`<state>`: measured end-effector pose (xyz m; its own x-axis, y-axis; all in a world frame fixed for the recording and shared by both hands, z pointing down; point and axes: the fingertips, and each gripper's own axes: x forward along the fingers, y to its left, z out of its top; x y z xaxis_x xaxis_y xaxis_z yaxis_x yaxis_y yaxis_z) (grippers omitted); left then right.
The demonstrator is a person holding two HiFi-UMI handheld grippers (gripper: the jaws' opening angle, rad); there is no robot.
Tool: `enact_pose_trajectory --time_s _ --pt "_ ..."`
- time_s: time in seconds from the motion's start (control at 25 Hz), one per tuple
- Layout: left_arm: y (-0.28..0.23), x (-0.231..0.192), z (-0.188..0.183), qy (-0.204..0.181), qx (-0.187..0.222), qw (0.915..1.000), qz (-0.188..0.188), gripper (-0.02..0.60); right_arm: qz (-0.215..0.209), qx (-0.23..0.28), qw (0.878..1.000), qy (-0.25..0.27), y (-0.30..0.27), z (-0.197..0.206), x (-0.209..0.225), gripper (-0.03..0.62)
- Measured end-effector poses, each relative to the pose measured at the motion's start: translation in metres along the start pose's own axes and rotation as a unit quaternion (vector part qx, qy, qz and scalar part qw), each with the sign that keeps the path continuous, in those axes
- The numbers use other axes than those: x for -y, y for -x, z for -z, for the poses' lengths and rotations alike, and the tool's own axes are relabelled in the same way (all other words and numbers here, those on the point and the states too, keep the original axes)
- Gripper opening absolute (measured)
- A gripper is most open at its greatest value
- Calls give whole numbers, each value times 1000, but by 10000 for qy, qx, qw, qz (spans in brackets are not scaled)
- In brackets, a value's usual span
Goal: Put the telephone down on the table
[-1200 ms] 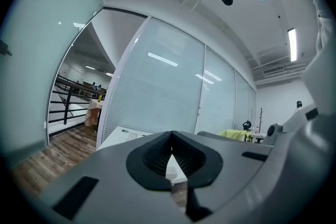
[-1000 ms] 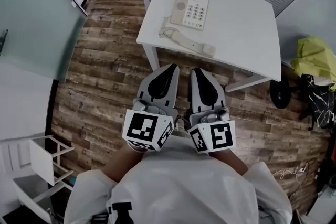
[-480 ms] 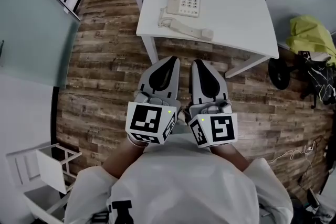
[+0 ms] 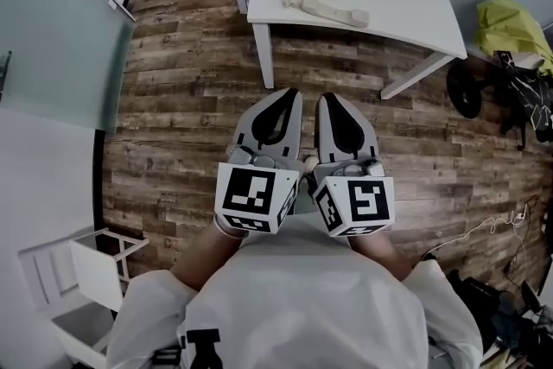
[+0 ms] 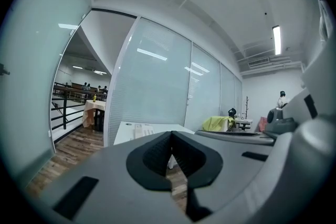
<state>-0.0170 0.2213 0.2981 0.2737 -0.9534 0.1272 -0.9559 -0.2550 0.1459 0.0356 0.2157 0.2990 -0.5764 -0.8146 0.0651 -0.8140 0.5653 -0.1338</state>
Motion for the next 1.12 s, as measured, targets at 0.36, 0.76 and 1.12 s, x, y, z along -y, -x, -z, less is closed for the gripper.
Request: enact_pose_trajectory --time_s 0.36,0.76,1.12 --pt "43 20 14 -42 27 9999 89 5 222 45 9997 -2 48 4 -12 35" --pt "38 55 7 -75 123 9998 -111 5 98 91 9999 -4 68 -15 21 34" --pt "34 67 13 -98 62 9998 -181 5 35 -59 9999 113 77 -8 27 26"
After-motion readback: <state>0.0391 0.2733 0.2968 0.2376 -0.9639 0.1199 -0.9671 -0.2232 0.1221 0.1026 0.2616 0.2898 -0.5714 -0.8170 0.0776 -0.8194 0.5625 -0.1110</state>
